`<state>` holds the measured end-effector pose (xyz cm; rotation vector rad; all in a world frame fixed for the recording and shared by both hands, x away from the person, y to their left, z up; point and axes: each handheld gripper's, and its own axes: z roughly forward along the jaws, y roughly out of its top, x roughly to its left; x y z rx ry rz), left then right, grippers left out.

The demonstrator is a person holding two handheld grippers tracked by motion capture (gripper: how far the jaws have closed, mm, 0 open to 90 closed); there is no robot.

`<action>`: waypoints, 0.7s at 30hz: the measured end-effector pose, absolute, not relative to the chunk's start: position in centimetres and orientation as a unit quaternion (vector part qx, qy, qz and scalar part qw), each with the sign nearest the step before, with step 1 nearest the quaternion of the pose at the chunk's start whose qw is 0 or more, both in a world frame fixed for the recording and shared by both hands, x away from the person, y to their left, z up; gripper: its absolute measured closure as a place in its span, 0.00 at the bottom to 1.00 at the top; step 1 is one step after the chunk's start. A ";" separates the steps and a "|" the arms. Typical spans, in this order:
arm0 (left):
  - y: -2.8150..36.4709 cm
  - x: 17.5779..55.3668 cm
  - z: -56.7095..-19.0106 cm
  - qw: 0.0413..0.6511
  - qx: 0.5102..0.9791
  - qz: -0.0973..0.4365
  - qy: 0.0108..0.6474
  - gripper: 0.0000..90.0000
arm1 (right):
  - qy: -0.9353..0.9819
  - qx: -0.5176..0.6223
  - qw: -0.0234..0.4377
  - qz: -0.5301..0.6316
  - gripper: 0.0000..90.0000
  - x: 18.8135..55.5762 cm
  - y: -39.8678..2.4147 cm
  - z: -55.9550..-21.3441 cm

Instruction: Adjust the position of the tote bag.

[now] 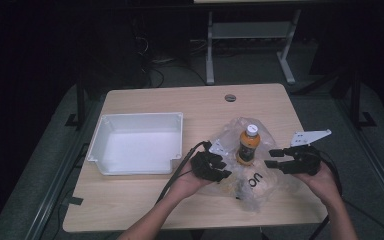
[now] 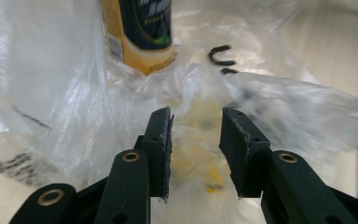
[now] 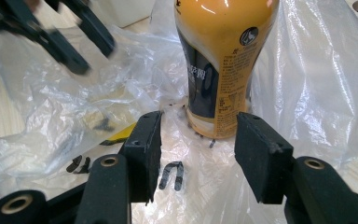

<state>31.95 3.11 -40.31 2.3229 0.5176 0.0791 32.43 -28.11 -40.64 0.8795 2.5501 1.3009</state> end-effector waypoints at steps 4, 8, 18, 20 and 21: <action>3.9 31.1 -38.6 0.391 0.899 0.036 0.193 0.70 | 0.849 0.295 0.075 0.431 0.56 32.4 -28.0 -40.7; 4.5 30.4 -37.3 0.399 0.897 0.040 0.184 0.70 | 0.851 0.293 0.076 0.428 0.56 32.5 -27.9 -40.7; 6.9 29.7 -35.6 0.405 0.895 0.050 0.182 0.70 | 0.849 0.299 0.078 0.428 0.54 32.4 -28.3 -40.8; 7.5 29.5 -35.4 0.407 0.893 0.050 0.186 0.69 | 0.850 0.298 0.076 0.428 0.53 32.4 -28.4 -40.8; 7.8 29.4 -35.4 0.408 0.892 0.051 0.189 0.69 | 0.850 0.298 0.075 0.428 0.53 32.4 -28.4 -40.8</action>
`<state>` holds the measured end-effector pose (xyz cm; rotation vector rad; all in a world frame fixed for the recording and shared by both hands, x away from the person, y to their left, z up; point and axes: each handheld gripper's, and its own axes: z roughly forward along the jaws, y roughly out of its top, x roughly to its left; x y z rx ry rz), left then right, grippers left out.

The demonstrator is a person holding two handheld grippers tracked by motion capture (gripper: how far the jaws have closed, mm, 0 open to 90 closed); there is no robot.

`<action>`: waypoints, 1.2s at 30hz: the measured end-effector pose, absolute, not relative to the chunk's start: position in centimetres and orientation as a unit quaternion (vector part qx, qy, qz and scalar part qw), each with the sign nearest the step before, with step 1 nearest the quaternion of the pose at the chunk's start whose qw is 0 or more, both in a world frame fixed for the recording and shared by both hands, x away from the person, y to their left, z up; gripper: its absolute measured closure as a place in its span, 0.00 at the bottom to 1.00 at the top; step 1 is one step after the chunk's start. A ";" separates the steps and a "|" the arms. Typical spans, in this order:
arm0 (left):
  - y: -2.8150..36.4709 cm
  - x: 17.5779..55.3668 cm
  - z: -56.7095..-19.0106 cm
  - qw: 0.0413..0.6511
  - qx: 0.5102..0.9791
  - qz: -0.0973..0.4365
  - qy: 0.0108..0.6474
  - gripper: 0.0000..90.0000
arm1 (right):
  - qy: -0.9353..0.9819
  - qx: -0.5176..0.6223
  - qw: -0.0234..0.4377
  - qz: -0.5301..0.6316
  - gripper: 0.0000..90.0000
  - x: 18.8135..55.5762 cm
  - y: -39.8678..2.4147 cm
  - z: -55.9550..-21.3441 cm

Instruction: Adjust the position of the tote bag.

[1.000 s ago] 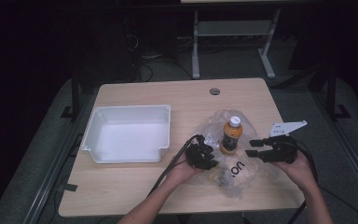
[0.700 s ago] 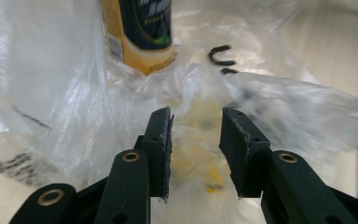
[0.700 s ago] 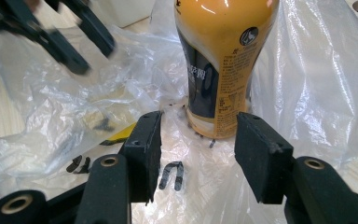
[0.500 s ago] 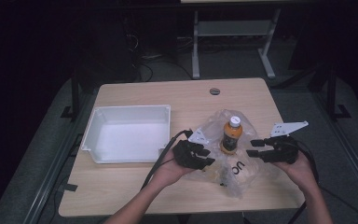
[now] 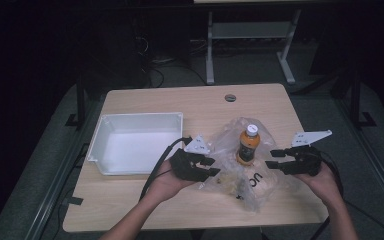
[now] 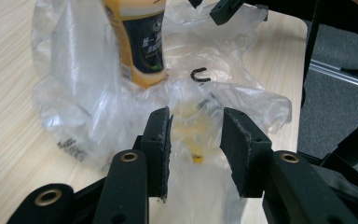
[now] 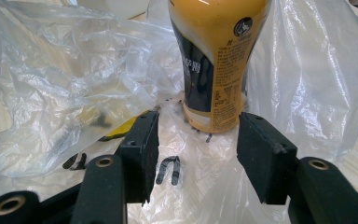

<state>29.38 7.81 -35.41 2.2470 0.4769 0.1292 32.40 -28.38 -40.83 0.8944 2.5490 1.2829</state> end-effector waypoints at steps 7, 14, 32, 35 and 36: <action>10.1 28.9 -35.5 0.404 0.891 0.057 0.201 0.68 | 0.850 0.297 0.075 0.428 0.51 32.4 -28.3 -40.6; 12.2 28.4 -35.7 0.414 0.883 0.054 0.216 0.67 | 0.853 0.290 0.079 0.427 0.48 32.5 -28.0 -40.0; 16.7 26.8 -37.8 0.412 0.872 0.072 0.254 0.62 | 0.865 0.268 0.079 0.417 0.36 33.2 -27.1 -37.0; 17.4 26.7 -38.3 0.409 0.871 0.075 0.262 0.62 | 0.866 0.266 0.084 0.414 0.35 33.4 -26.8 -36.5; 17.7 26.7 -38.5 0.410 0.869 0.075 0.266 0.62 | 0.866 0.266 0.085 0.414 0.34 33.4 -26.7 -36.3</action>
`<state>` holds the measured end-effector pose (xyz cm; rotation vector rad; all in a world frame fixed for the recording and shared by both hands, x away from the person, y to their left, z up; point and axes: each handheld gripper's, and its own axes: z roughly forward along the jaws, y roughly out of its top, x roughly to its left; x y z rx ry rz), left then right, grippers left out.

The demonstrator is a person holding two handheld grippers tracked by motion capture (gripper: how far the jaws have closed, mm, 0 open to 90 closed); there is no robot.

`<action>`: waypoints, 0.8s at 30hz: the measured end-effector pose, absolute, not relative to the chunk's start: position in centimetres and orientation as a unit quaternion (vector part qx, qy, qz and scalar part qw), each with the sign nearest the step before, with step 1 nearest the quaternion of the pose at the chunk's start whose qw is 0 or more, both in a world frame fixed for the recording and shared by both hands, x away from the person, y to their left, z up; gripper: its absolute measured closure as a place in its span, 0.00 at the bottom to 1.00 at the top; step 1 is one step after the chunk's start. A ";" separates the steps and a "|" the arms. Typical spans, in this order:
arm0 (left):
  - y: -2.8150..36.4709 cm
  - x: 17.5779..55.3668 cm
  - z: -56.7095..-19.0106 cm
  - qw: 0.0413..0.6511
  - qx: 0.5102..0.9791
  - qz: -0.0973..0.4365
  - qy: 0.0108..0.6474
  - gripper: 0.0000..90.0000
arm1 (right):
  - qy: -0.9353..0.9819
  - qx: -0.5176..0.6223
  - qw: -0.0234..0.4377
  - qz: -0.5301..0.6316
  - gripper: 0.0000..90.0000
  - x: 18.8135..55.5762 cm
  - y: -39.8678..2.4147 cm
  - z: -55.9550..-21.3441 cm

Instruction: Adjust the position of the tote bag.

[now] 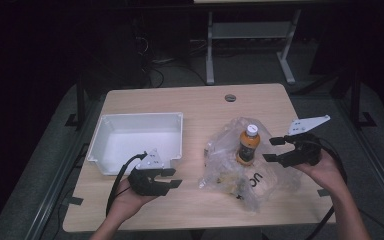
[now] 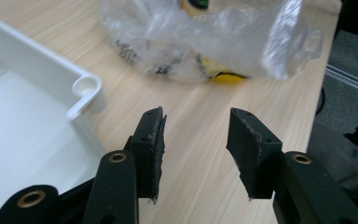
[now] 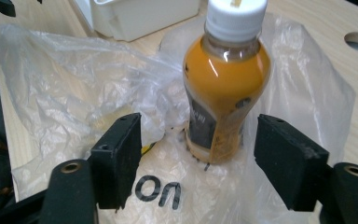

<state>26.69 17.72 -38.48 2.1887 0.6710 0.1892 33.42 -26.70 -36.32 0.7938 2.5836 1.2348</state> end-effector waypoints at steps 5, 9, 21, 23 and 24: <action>18.8 26.5 -39.1 0.412 0.866 0.073 0.275 0.61 | 0.869 0.273 0.073 0.407 0.30 34.0 -26.3 -35.7; 19.4 26.2 -39.4 0.413 0.864 0.075 0.277 0.60 | 0.868 0.277 0.082 0.403 0.22 34.5 -25.8 -35.2; 20.4 25.8 -40.1 0.408 0.862 0.086 0.289 0.58 | 0.878 0.275 0.085 0.381 0.17 36.5 -23.9 -34.6; 20.4 25.8 -40.2 0.411 0.860 0.086 0.291 0.58 | 0.879 0.278 0.081 0.378 0.18 36.9 -23.7 -34.5; 20.5 25.8 -40.2 0.412 0.859 0.086 0.291 0.58 | 0.881 0.277 0.079 0.376 0.20 37.0 -23.6 -34.5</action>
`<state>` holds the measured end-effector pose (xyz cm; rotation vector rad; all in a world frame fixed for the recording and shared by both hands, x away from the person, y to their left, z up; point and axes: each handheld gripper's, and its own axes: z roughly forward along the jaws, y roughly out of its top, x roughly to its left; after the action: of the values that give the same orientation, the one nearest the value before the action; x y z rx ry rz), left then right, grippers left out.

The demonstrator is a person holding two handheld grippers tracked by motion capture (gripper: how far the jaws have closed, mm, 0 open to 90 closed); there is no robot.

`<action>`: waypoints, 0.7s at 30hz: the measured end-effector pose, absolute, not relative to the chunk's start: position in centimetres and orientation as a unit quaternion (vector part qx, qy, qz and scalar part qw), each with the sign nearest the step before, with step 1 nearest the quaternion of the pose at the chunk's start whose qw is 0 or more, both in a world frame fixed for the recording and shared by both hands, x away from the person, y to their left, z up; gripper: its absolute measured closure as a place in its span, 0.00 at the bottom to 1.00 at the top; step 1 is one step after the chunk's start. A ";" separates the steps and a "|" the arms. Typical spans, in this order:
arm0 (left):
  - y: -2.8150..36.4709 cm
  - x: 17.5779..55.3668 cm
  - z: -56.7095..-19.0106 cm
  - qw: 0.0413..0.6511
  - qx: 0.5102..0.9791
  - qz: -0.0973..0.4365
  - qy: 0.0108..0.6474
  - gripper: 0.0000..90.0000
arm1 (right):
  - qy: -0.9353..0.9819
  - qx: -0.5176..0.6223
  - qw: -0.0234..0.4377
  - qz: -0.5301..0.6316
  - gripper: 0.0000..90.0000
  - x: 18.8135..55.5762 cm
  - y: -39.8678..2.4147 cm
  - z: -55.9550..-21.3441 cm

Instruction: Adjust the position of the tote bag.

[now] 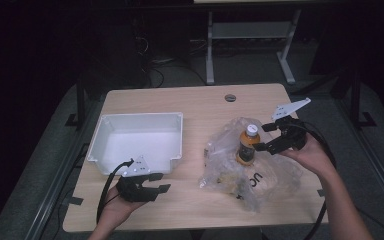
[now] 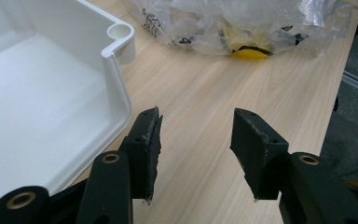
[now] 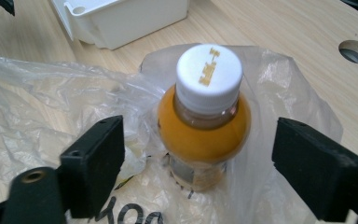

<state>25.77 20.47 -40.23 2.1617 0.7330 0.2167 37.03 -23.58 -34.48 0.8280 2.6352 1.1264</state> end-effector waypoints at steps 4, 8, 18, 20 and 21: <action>20.6 25.6 -40.4 0.412 0.859 0.090 0.292 0.57 | 0.884 0.268 0.074 0.375 0.27 37.6 -23.2 -34.2; 20.5 25.6 -40.6 0.407 0.861 0.092 0.291 0.57 | 0.888 0.259 0.070 0.374 0.33 38.1 -22.7 -33.9; 20.7 25.4 -40.8 0.407 0.861 0.096 0.290 0.56 | 0.896 0.249 0.073 0.361 0.51 39.0 -21.6 -33.5; 20.7 25.4 -40.6 0.411 0.858 0.098 0.292 0.56 | 0.896 0.250 0.074 0.360 0.57 39.1 -21.6 -33.4; 20.7 25.4 -40.5 0.410 0.859 0.098 0.290 0.56 | 0.896 0.248 0.075 0.362 0.59 39.2 -21.6 -33.3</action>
<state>25.35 20.73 -40.51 2.1631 0.7308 0.2474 39.18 -21.64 -33.28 0.7430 2.6859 1.0852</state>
